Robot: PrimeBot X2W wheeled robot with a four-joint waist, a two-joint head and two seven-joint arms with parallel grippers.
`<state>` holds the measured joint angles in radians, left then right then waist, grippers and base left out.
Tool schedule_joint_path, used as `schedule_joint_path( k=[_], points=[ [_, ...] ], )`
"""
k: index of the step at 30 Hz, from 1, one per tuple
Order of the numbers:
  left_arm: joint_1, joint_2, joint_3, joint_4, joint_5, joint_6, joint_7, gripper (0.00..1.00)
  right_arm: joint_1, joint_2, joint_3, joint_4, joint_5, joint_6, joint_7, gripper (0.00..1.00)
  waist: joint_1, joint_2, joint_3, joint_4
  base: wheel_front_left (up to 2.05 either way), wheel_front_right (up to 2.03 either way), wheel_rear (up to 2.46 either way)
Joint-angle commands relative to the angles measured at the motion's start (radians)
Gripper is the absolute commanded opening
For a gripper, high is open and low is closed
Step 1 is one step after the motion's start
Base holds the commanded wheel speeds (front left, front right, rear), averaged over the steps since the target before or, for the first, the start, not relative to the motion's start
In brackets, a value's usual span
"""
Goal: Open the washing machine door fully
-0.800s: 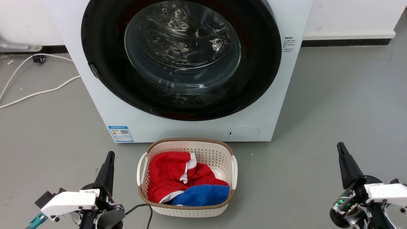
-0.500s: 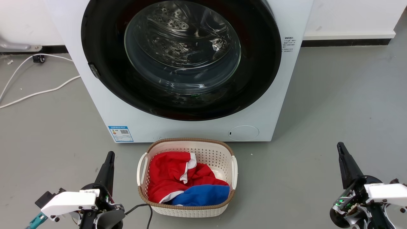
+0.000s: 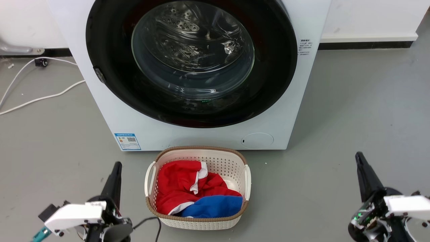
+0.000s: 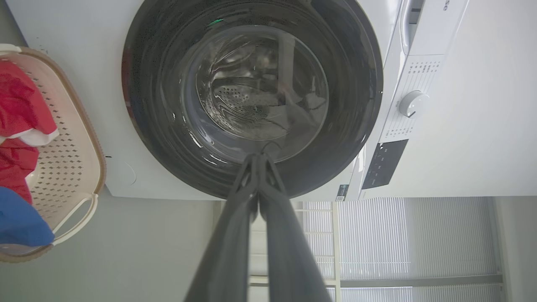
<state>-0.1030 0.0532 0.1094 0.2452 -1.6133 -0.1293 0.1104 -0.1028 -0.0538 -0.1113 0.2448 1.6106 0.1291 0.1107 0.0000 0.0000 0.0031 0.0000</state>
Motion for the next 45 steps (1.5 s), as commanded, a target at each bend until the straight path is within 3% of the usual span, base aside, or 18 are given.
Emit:
schedule_joint_path(
  k=[1, 9, 16, 35, 45],
  points=[
    [0.002, -0.001, -0.001, 0.003, 0.000, 0.000, -0.001, 1.00, 0.002, 0.000, 0.000, 0.004, 0.000, 0.000, -0.001, 1.00, 0.0000, 0.0000, 0.000, 0.000, 0.00, 0.00, 0.00],
    [0.030, -0.005, 0.001, 0.004, 0.025, 0.000, -0.031, 1.00, 0.036, 0.003, -0.001, 0.021, -0.024, 0.000, -0.031, 1.00, 0.0000, 0.0000, 0.000, -0.001, 0.00, 0.00, 0.00],
    [0.034, -0.004, 0.018, -0.032, 0.144, 0.010, -0.064, 1.00, 0.044, 0.003, -0.027, -0.001, -0.144, 0.000, -0.065, 1.00, 0.0000, 0.0000, 0.001, -0.001, 0.00, 0.00, 0.00],
    [0.064, 0.002, -0.055, -0.146, 0.634, 0.114, -0.144, 1.00, 0.088, 0.002, 0.001, -0.178, -0.675, 0.001, -0.144, 1.00, 0.0000, 0.0000, 0.008, -0.001, 0.00, 0.00, 0.00],
    [0.073, 0.040, -0.116, -0.167, 0.809, 0.189, -0.179, 1.00, 0.113, 0.002, 0.015, -0.207, -0.898, 0.001, -0.179, 1.00, 0.0000, 0.0000, 0.009, -0.003, 0.00, 0.00, 0.00]
  ],
)
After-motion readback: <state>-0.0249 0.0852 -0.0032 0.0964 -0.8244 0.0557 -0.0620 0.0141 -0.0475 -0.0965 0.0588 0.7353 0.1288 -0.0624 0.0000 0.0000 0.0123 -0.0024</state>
